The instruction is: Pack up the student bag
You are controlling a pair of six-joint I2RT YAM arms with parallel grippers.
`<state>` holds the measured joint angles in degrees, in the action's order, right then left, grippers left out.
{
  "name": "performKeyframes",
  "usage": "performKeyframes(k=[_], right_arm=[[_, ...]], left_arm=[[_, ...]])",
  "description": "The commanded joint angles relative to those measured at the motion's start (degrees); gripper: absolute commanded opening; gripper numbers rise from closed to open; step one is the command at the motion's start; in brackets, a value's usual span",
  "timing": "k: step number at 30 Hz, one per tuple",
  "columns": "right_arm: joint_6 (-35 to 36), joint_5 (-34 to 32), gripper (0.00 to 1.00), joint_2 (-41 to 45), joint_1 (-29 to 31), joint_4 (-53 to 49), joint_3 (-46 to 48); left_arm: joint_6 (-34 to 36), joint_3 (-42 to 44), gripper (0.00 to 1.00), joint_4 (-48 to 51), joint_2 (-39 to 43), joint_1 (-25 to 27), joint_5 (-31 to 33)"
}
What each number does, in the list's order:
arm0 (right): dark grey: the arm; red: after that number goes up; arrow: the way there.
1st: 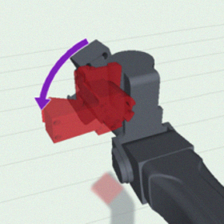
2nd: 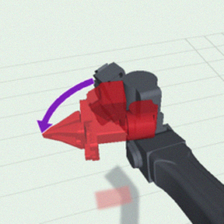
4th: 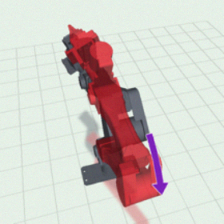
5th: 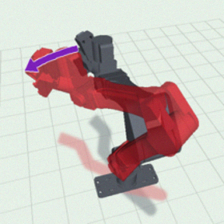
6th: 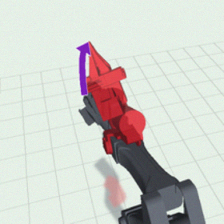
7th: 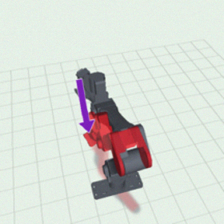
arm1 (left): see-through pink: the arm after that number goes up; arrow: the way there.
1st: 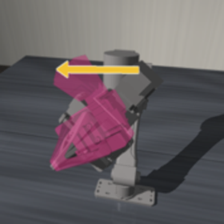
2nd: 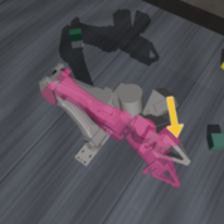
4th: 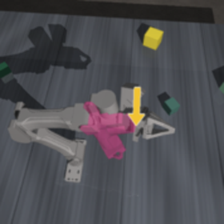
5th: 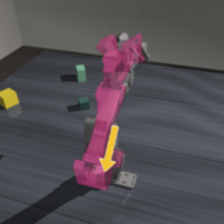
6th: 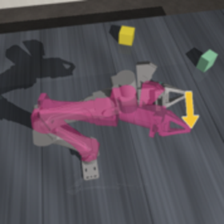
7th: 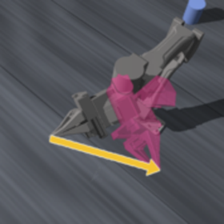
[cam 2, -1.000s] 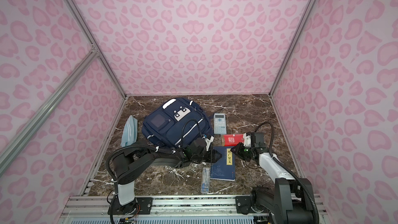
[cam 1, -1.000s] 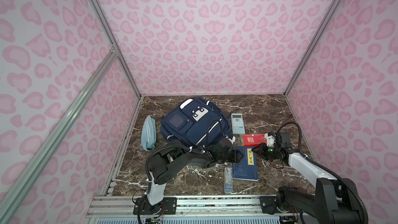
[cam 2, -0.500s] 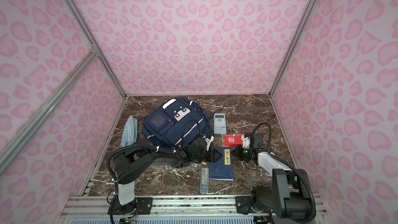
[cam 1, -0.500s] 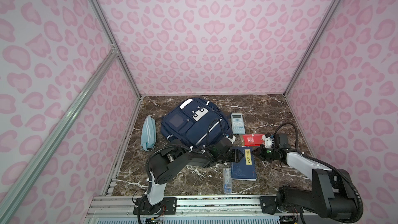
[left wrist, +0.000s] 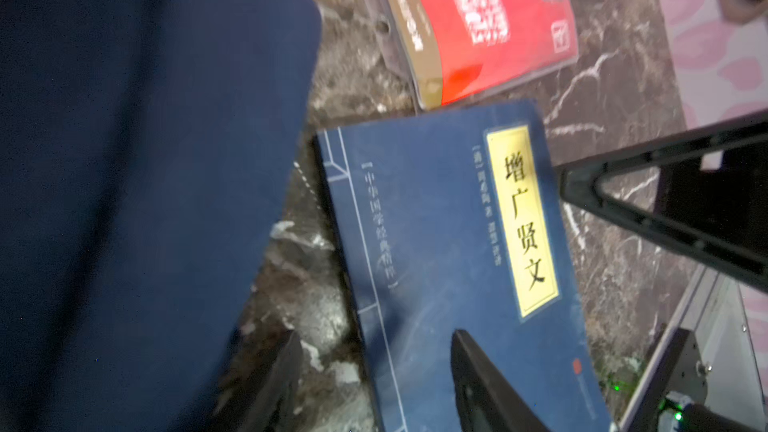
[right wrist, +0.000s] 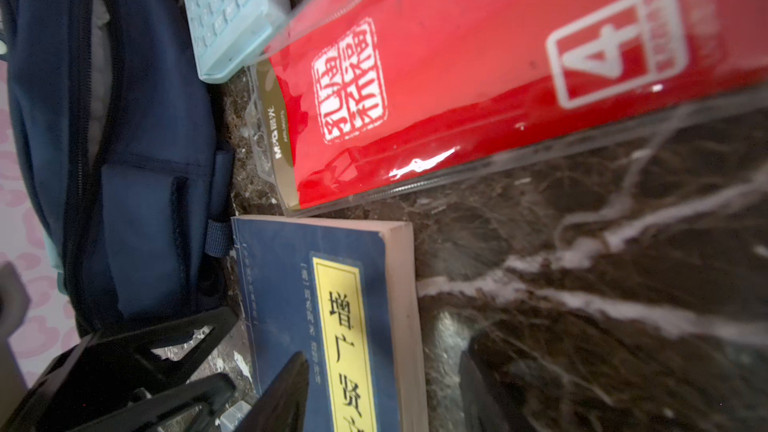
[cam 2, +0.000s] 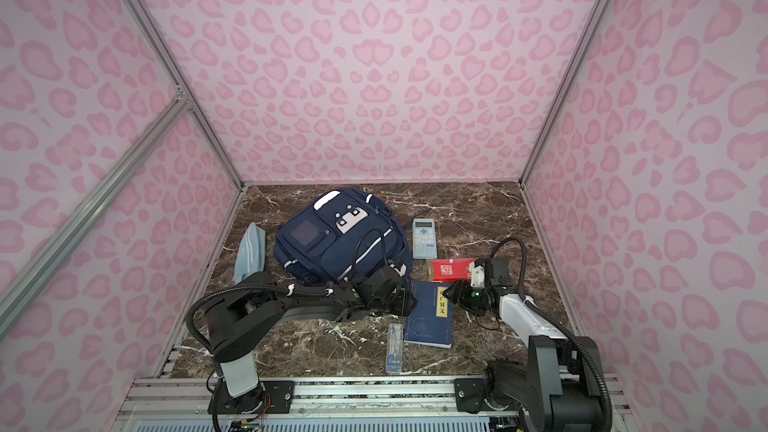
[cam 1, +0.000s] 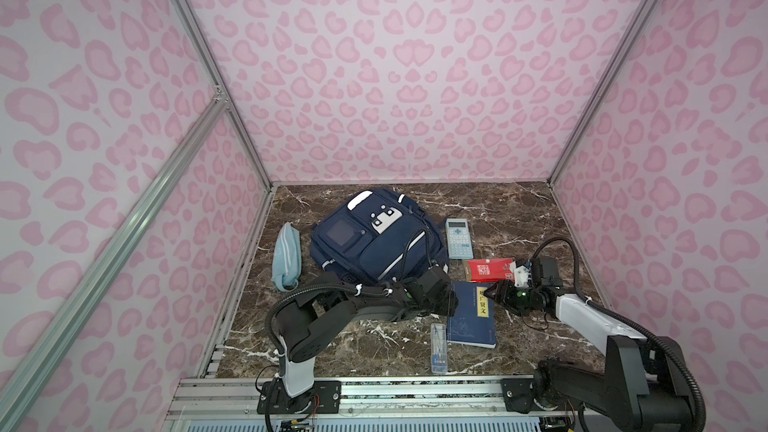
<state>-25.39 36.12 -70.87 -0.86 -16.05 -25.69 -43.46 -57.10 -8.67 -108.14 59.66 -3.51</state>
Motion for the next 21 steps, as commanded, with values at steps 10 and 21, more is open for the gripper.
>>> performKeyframes(k=[10, 21], right_arm=[[-2.1, 4.4, 0.18, -2.4, 0.5, 6.4, 2.7], [-2.7, 5.7, 0.0, 9.2, 0.3, -0.3, -0.7]], left_arm=[[-1.7, -1.7, 0.59, 0.6, -3.9, -0.6, -5.0], [-0.3, 2.1, 0.62, -1.8, 4.4, -1.9, -4.9]])
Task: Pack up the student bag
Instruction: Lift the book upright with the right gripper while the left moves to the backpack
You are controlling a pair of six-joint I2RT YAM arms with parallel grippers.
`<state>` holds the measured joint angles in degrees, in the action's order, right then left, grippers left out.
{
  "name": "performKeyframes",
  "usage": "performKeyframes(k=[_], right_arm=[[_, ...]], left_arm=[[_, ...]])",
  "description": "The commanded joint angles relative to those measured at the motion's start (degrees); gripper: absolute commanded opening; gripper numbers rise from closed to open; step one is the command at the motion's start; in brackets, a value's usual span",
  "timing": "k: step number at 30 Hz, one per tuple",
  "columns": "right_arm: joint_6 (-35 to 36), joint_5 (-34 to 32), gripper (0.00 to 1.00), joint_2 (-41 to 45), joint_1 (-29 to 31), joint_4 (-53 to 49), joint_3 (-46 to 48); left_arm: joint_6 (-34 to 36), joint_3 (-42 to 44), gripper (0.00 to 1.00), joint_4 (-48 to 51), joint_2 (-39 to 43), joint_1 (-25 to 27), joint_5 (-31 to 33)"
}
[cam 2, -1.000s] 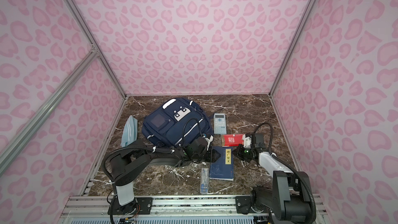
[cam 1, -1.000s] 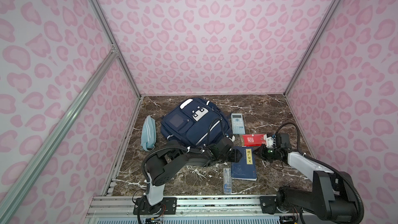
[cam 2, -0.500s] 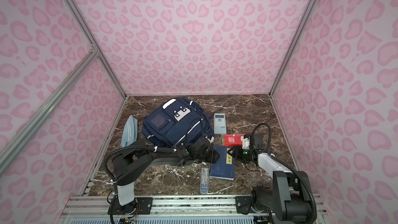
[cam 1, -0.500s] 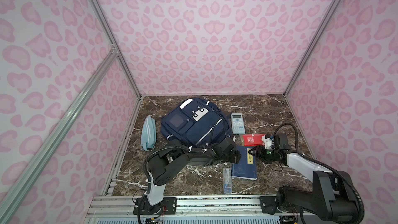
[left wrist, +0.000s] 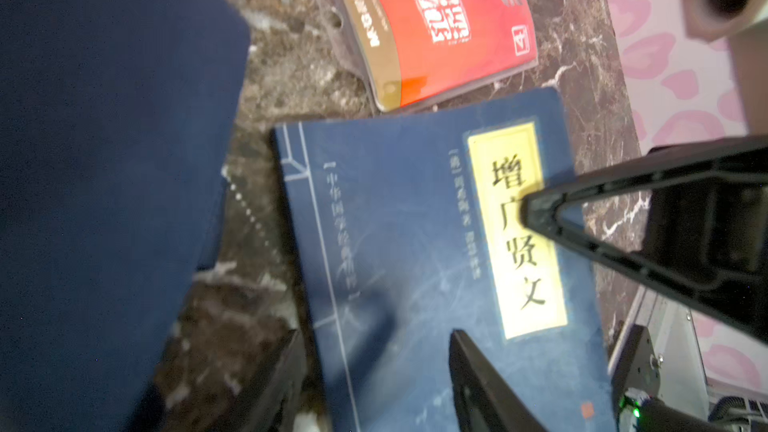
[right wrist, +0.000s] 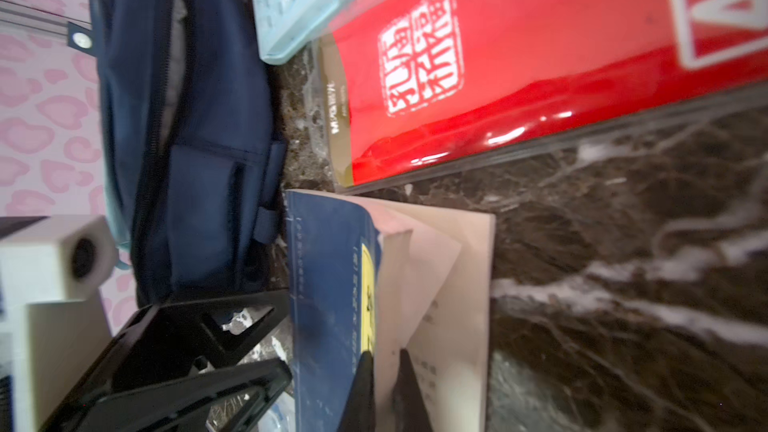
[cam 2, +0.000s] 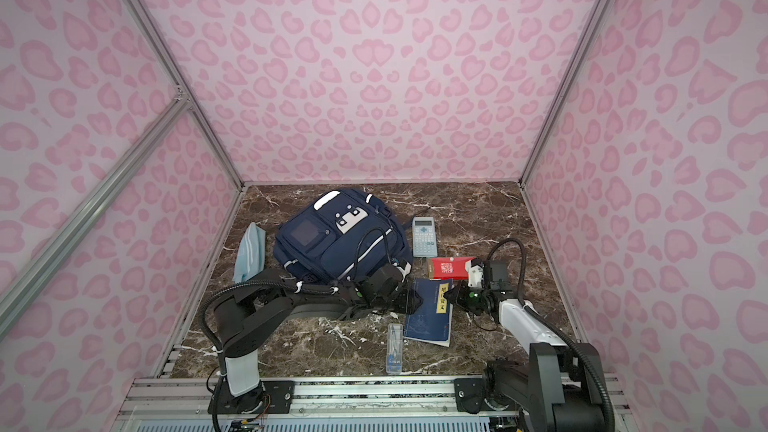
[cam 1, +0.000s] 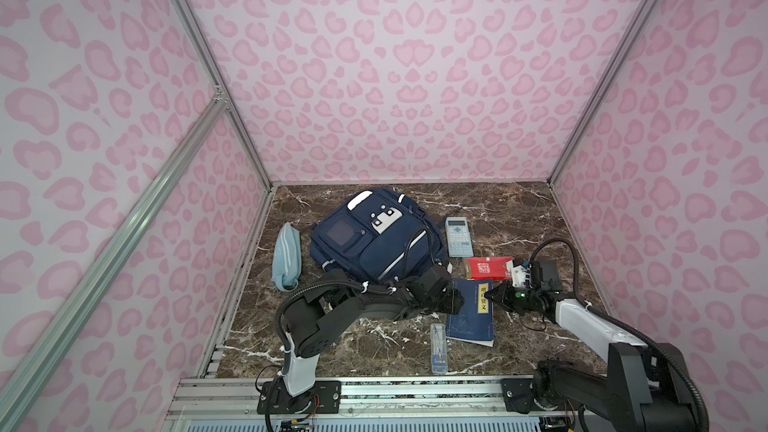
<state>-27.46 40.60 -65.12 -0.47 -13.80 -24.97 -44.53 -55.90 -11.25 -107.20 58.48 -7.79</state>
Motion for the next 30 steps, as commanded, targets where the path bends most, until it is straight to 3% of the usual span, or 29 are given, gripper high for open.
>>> performKeyframes(k=[1, 6, 9, 15, 19, 21, 27, 28, 29, 30], right_arm=[[-1.0, 1.7, 0.0, 5.5, -0.2, -3.4, -2.3], [-6.3, 4.4, 0.0, 16.0, -0.5, -3.3, -7.0], [-9.0, 7.6, 0.0, 17.9, 0.5, -3.1, -10.3], [-15.2, 8.1, 0.0, 19.3, 5.7, 1.9, -11.5], [-19.4, 8.8, 0.0, 19.2, 8.5, 8.0, -10.0], [-18.2, 8.1, 0.0, 18.7, 9.0, 7.6, -10.0], [-15.0, 7.1, 0.01, 16.0, 9.4, 6.8, -9.5], [-12.5, 6.1, 0.16, 15.8, 9.3, 5.0, -10.0], [-9.8, 4.4, 0.4, 15.6, 9.3, 2.5, -10.4], [-7.6, 3.2, 0.56, 15.6, 9.2, 1.1, -10.7]], left_arm=[[1.4, 1.4, 0.63, -0.6, 5.1, -1.1, -1.1], [3.1, 6.9, 0.68, -7.6, 14.4, -4.2, -5.6], [4.6, 9.7, 0.72, -11.8, 17.3, -6.3, -9.5], [4.5, 15.0, 0.8, -25.0, 18.5, -7.4, -15.5], [3.2, 15.2, 0.77, -30.1, 17.4, -7.5, -18.9], [1.5, 15.7, 0.66, -33.5, 16.8, -7.5, -20.1], [-0.1, 16.2, 0.2, -34.4, 17.6, -7.7, -21.6], [0.3, 16.3, 0.16, -33.1, 18.6, -7.8, -21.1], [0.8, 16.4, 0.09, -31.6, 19.8, -7.9, -20.6], [1.0, 16.4, 0.04, -30.1, 21.0, -8.1, -20.4]])
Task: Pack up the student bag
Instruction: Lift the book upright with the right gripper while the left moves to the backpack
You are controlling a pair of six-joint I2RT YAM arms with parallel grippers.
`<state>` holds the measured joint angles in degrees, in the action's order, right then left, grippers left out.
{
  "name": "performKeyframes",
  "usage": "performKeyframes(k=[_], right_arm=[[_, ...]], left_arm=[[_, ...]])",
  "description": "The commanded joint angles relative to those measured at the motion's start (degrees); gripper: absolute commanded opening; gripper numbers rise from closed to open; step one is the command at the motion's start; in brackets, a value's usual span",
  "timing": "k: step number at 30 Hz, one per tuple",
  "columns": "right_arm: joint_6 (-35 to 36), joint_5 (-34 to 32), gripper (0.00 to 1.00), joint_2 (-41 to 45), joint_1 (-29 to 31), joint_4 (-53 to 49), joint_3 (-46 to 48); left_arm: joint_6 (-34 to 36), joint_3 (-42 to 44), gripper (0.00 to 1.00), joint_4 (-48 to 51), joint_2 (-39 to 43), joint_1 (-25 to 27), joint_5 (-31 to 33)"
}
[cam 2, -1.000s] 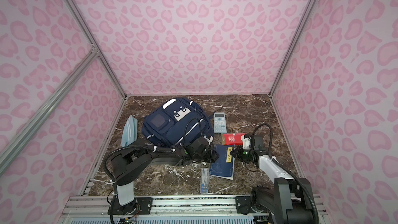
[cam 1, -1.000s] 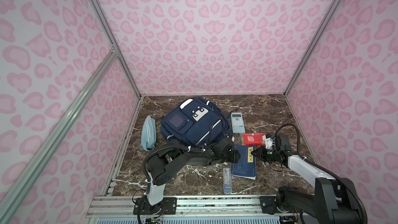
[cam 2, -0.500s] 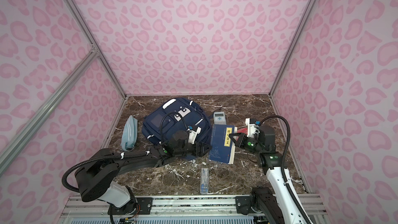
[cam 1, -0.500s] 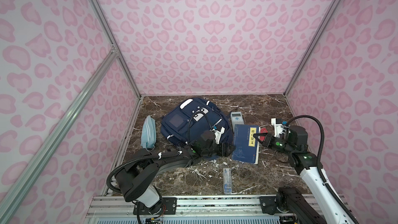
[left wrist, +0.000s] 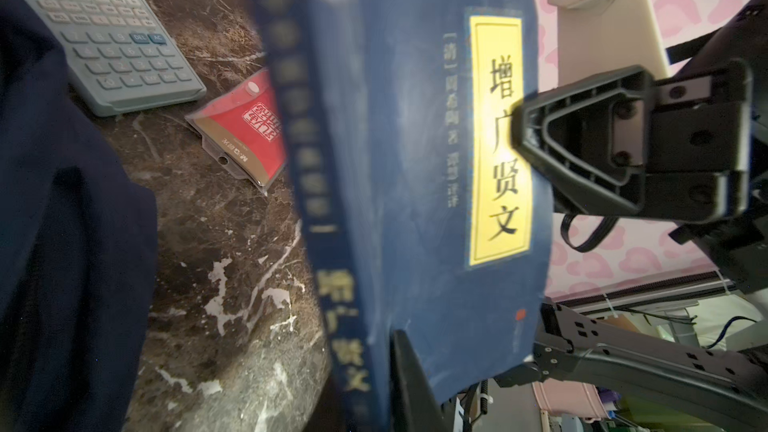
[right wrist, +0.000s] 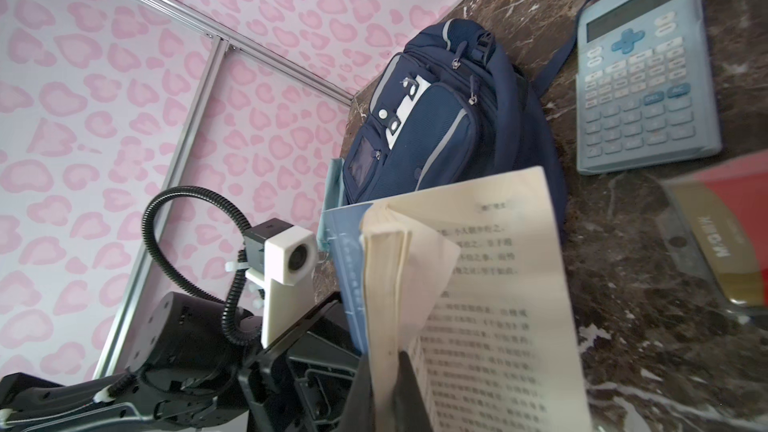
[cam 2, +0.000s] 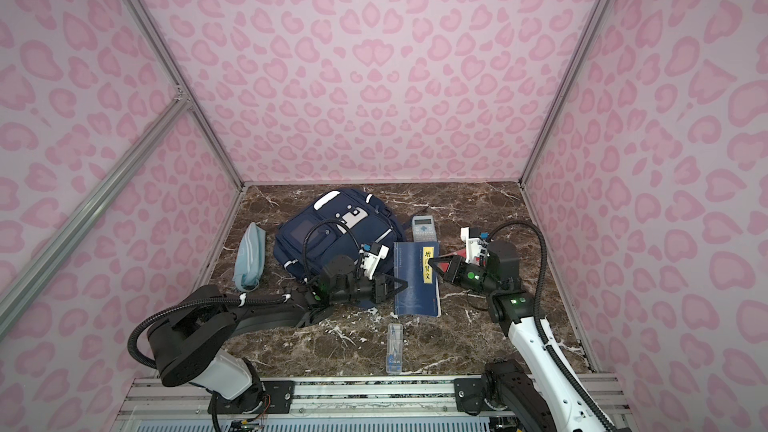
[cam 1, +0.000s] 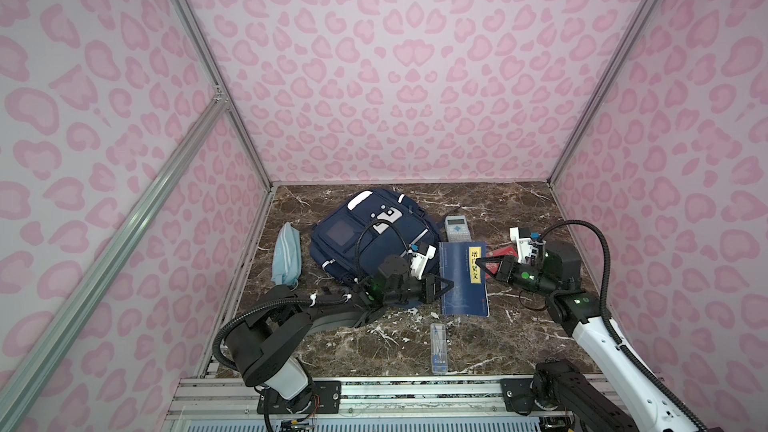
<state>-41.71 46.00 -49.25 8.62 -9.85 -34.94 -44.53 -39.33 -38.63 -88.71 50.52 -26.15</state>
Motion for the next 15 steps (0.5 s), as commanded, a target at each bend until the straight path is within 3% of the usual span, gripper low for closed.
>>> performKeyframes(k=[1, 4, 6, 10, 15], right_arm=[[8.3, -3.1, 0.64, -0.3, 0.1, -3.2, -0.3], [9.2, -3.1, 0.8, -1.3, 0.2, 0.6, 2.5], [7.0, 1.1, 0.85, -2.6, 0.3, 7.2, 4.8], [3.9, 5.4, 0.84, -4.0, 0.5, 17.4, 6.3], [0.9, 9.8, 0.74, -7.4, 1.4, 25.4, 6.8]], left_arm=[[1.0, 0.2, 0.04, -2.0, 3.5, -0.4, -2.0], [0.5, 0.6, 0.04, -1.0, 6.7, -1.5, -3.7], [-0.2, 0.1, 0.04, -0.6, 8.1, -2.0, -6.2], [-3.4, 0.9, 0.04, -4.6, 8.8, -2.2, -9.1], [-5.2, 1.0, 0.04, -8.4, 7.1, -2.3, -11.8]])
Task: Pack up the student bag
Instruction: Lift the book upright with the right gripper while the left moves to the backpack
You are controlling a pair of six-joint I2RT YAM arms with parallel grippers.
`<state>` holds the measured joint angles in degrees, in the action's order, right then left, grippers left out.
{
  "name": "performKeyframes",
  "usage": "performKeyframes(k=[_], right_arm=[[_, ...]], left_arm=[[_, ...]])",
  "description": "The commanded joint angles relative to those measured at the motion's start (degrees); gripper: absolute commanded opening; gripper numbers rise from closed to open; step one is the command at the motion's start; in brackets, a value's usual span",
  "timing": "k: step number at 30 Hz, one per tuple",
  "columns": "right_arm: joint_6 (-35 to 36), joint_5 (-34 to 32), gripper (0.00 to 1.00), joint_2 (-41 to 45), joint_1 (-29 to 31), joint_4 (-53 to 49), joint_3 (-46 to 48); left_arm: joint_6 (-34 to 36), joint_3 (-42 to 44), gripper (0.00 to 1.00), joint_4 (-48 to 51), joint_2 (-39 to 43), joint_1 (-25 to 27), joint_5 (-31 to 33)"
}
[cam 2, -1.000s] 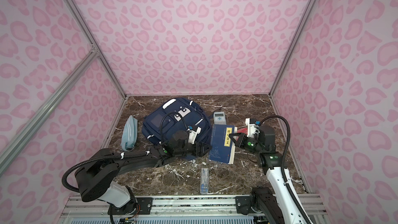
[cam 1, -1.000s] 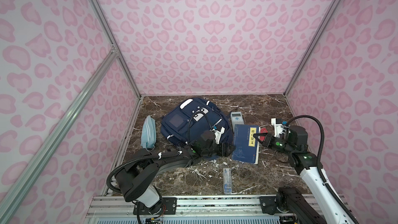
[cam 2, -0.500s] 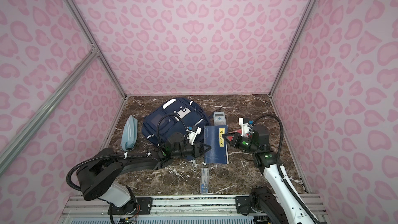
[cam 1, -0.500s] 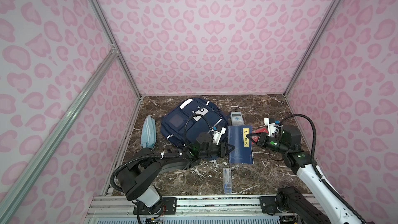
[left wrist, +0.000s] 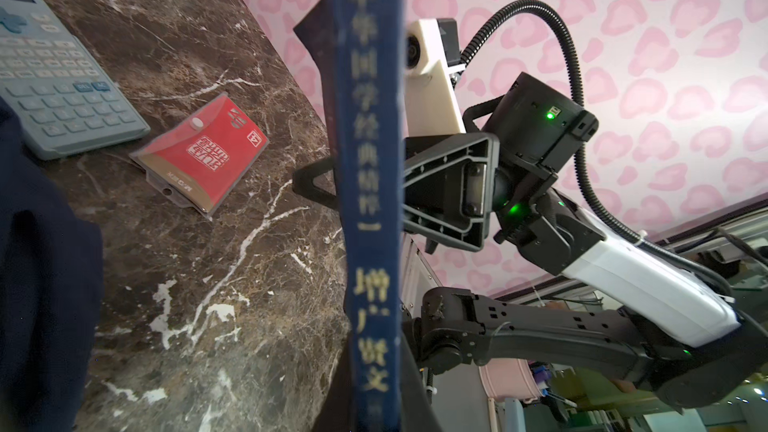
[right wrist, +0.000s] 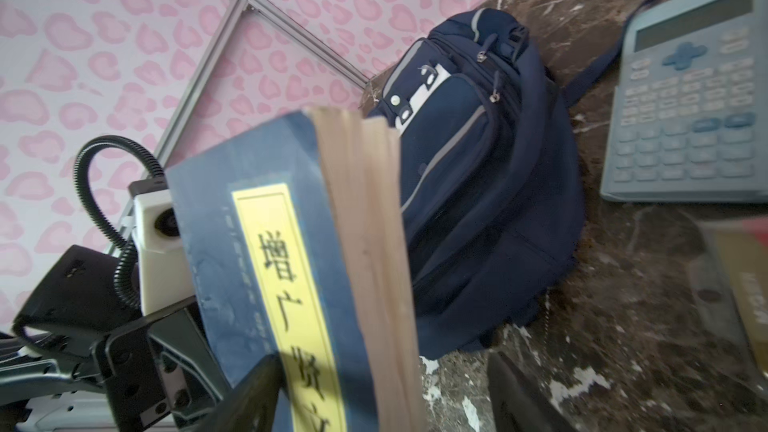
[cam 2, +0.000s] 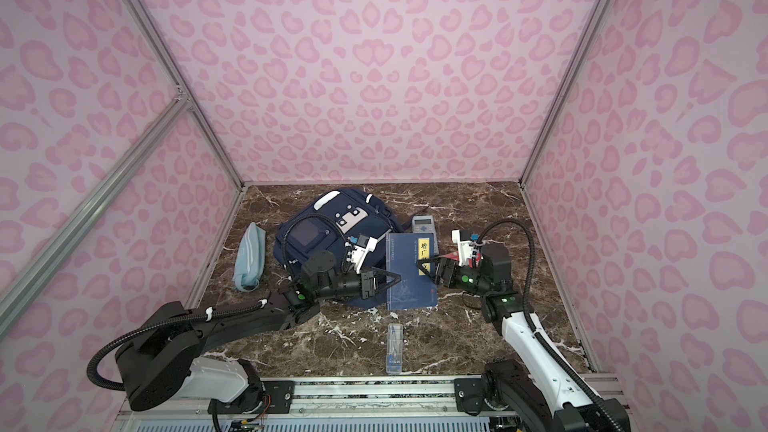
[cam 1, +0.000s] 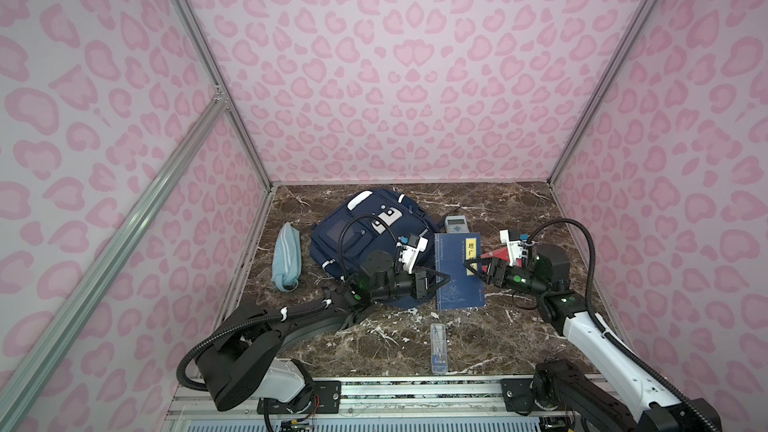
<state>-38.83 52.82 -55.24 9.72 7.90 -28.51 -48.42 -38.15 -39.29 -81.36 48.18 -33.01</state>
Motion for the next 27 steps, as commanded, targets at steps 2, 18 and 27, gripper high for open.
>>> performKeyframes(k=[2, 18, 27], right_arm=[[-1.9, 4.7, 0.62, -2.9, 0.3, 8.2, 0.5], [4.3, -15.8, 0.0, 4.7, -1.5, -12.4, -1.6], [4.9, -18.0, 0.0, 2.6, -1.9, -13.1, -2.6]], left_arm=[[-1.1, -0.7, 0.04, -7.3, -0.5, 0.0, -4.9], [19.9, -13.2, 1.0, 40.6, 1.2, -3.8, 28.6], [31.9, -22.2, 0.66, 52.4, -11.5, -3.8, 42.4]])
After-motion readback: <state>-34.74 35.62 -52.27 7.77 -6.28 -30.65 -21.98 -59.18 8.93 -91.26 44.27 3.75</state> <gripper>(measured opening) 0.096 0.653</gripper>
